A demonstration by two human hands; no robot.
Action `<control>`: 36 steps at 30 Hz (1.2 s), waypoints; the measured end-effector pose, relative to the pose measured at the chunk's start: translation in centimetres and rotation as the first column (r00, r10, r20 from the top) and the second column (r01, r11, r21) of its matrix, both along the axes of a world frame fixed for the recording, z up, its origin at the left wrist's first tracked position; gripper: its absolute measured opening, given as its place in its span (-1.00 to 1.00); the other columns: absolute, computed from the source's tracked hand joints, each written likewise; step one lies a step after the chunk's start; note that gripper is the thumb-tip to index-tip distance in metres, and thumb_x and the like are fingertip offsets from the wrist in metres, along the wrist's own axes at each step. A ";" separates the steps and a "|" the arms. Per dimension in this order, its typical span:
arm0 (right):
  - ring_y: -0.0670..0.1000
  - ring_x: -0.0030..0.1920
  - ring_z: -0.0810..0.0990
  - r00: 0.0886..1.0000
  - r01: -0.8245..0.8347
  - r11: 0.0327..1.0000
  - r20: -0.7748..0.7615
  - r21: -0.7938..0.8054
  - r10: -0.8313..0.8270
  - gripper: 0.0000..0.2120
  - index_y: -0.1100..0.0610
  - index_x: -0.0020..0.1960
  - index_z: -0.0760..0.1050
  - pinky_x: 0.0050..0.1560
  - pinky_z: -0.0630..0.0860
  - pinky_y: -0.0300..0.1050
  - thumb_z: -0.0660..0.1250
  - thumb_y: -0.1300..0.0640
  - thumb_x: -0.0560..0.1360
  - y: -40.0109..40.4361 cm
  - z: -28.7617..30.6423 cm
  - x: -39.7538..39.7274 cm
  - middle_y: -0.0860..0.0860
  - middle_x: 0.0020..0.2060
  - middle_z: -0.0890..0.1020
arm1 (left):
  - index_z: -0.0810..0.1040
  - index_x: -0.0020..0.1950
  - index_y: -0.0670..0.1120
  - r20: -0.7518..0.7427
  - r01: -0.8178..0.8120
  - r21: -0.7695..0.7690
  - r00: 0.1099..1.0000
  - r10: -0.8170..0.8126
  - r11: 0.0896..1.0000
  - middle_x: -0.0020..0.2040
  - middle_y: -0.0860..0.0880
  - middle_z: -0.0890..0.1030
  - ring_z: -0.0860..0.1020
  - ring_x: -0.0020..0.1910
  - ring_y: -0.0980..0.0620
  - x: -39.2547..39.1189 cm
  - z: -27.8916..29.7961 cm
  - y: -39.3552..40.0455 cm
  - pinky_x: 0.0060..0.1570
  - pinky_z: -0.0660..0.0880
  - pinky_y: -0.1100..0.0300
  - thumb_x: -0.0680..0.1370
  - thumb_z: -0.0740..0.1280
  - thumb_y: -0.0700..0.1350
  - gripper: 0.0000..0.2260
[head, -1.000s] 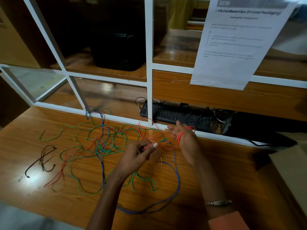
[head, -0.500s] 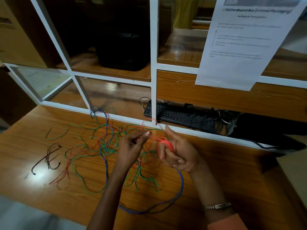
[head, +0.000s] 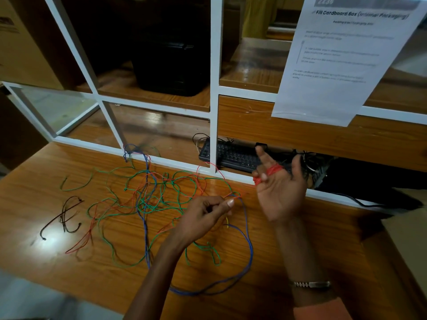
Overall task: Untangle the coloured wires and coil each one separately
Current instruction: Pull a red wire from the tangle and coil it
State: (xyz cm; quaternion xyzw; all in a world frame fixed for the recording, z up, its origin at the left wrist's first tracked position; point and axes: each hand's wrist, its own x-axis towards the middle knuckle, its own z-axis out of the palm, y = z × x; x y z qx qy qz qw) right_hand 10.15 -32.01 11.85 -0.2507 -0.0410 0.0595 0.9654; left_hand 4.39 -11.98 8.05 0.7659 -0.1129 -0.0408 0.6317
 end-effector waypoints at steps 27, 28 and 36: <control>-0.02 -0.75 0.07 0.538 -0.839 0.539 0.026 -0.077 0.842 0.10 0.53 -0.09 0.55 -0.60 0.37 -0.29 -0.12 -0.54 0.55 3.6 -0.3 -1.8 0.25 -0.55 0.54 | 0.71 -0.17 0.02 0.042 -0.132 -0.102 0.990 0.137 0.986 -0.35 0.21 0.58 0.47 -0.30 0.30 0.5 0.3 2.1 -0.22 0.38 0.37 0.68 0.34 -0.20 -0.72; -0.03 -0.74 0.07 0.600 -0.799 0.601 0.069 0.003 0.797 0.08 0.53 -0.07 0.57 -0.57 0.39 -0.29 -0.11 -0.52 0.57 3.4 -0.3 -1.7 0.23 -0.57 0.53 | 0.69 -0.16 -0.03 0.033 -0.129 -0.080 0.991 0.132 0.988 -0.39 0.24 0.52 0.42 -0.35 0.32 0.5 0.2 1.8 -0.27 0.33 0.40 0.69 0.31 -0.22 -0.72; -0.06 -0.38 0.41 0.978 -0.207 0.966 0.004 0.152 0.209 -0.17 0.41 0.53 0.27 -0.16 0.33 -0.17 0.06 -0.33 0.66 0.4 0.0 -0.1 0.11 -0.01 0.63 | 0.68 -0.20 -0.10 -0.021 -0.100 -0.043 0.995 0.100 0.994 -0.42 -0.10 0.28 0.24 -0.45 0.11 0.9 -1.0 1.0 -0.40 0.19 0.26 0.67 0.38 0.00 -0.70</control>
